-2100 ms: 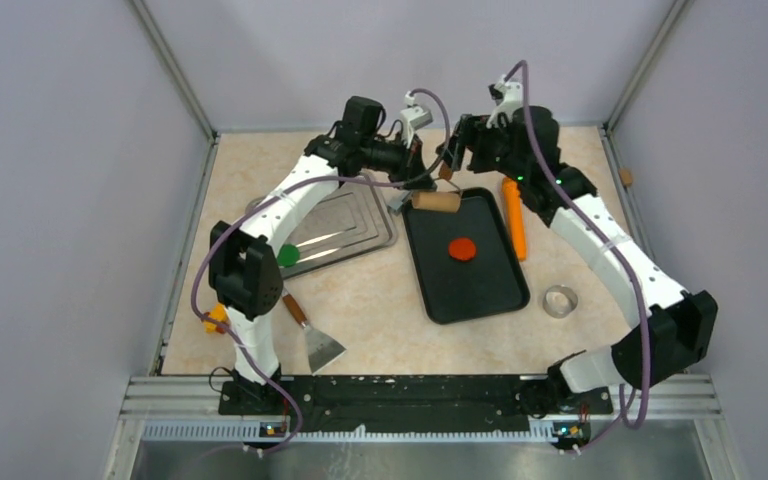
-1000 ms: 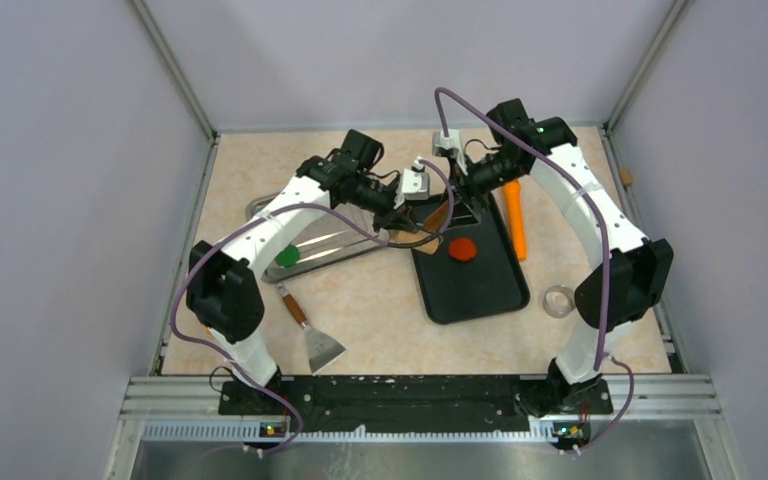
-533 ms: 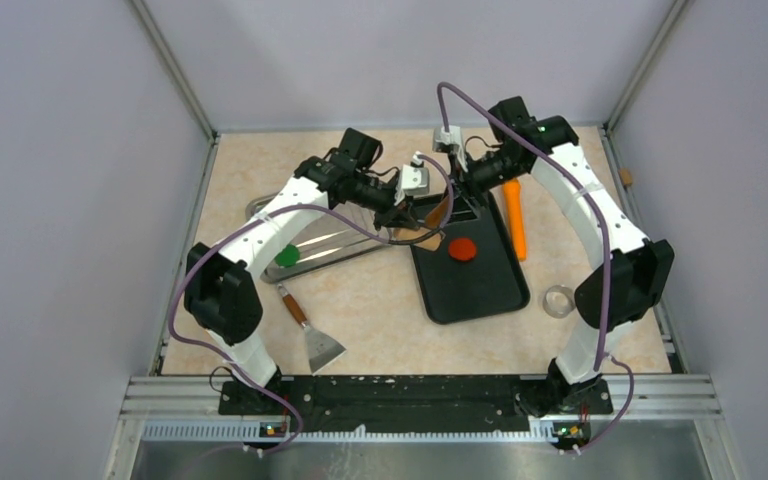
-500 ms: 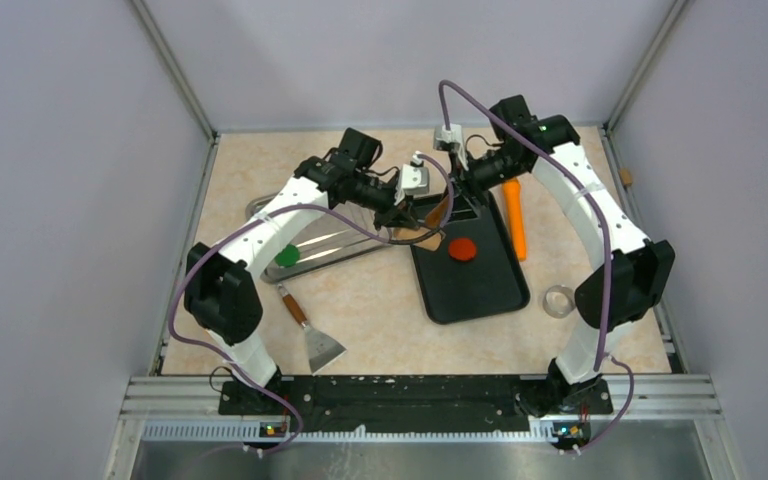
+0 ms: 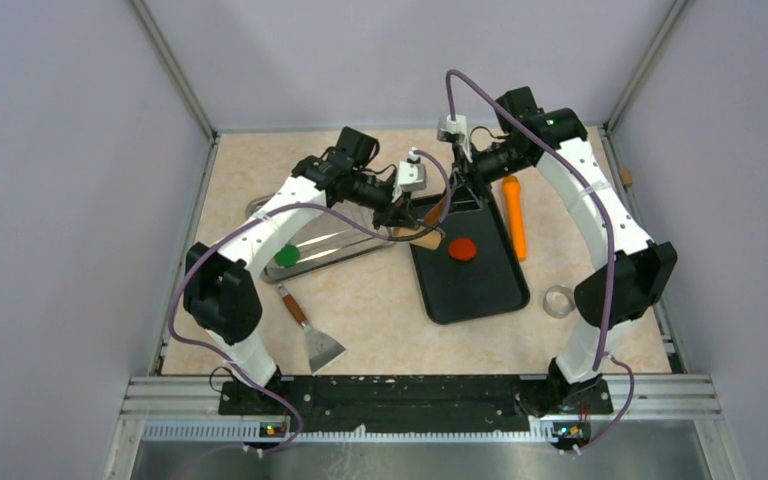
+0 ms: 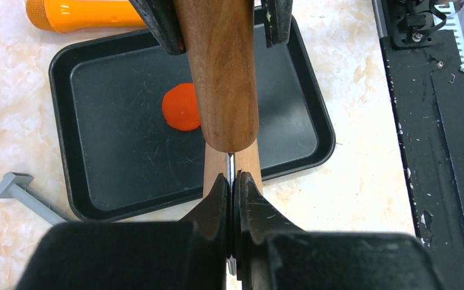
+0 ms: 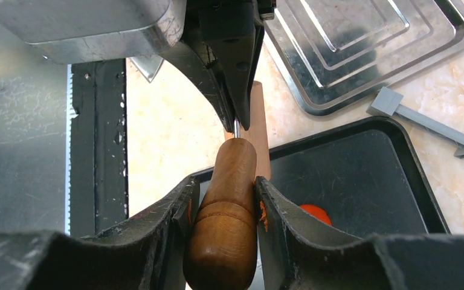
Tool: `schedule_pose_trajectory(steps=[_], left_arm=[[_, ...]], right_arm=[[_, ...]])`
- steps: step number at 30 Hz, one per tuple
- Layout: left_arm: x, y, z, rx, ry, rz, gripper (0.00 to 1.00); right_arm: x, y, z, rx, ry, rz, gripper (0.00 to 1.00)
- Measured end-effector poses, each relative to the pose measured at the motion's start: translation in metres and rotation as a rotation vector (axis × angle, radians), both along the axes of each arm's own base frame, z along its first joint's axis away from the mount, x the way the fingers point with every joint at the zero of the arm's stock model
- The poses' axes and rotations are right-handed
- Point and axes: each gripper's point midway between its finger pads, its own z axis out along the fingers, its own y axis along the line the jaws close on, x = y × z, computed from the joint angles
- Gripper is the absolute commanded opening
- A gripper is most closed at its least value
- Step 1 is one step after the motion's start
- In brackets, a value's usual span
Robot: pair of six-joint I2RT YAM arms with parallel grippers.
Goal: Roll out the dumpling wrappers from the dough
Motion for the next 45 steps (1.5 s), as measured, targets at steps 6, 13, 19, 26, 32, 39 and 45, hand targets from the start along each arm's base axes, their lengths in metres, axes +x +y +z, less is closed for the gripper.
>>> schedule_pose_trajectory(steps=[6, 13, 19, 26, 32, 39, 45], left_arm=[[0.0, 0.0, 0.0, -0.002, 0.003, 0.002, 0.0], [0.002, 0.0, 0.002, -0.01, 0.004, 0.009, 0.0], [0.003, 0.0, 0.003, -0.012, 0.006, 0.014, 0.0], [0.002, 0.0, 0.001, -0.013, 0.032, 0.027, 0.34], [0.007, 0.001, -0.009, -0.056, 0.024, 0.109, 0.64], [0.016, 0.004, -0.001, -0.177, -0.073, 0.283, 0.76], [0.011, -0.043, 0.025, -0.315, -0.19, 0.25, 0.76]], right_arm=[[0.0, 0.0, 0.0, -0.002, 0.002, -0.001, 0.44], [0.001, 0.0, -0.004, -0.005, 0.018, -0.005, 0.41], [0.004, 0.002, -0.007, -0.005, 0.039, -0.018, 0.35], [0.008, 0.003, -0.008, -0.005, 0.039, -0.028, 0.0], [0.015, -0.011, -0.042, -0.053, 0.2, -0.177, 0.0], [0.046, -0.077, -0.096, -0.068, 0.511, -0.644, 0.0], [0.04, -0.093, -0.103, -0.011, 0.674, -0.883, 0.0]])
